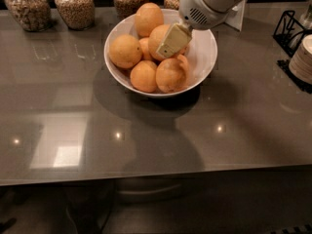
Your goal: Pick orange from white bowl
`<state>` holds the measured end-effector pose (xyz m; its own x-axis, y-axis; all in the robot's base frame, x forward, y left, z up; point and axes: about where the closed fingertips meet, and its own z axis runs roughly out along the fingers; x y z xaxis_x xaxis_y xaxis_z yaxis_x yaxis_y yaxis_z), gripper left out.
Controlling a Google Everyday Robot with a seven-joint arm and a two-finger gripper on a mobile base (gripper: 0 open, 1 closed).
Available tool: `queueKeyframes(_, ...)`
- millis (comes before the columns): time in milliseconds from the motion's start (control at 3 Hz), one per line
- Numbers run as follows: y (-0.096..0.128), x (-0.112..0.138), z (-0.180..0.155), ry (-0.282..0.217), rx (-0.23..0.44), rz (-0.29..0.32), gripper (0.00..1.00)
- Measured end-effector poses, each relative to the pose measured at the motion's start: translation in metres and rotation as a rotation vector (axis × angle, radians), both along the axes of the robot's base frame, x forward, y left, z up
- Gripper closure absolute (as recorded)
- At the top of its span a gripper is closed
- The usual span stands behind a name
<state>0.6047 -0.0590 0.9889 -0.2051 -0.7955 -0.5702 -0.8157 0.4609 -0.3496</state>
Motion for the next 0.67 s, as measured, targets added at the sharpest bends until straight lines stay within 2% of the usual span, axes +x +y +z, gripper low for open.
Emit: queueKeyframes(667, 0.0084, 0.0192, -0.01, -0.02, -0.024, -0.01, 0.25)
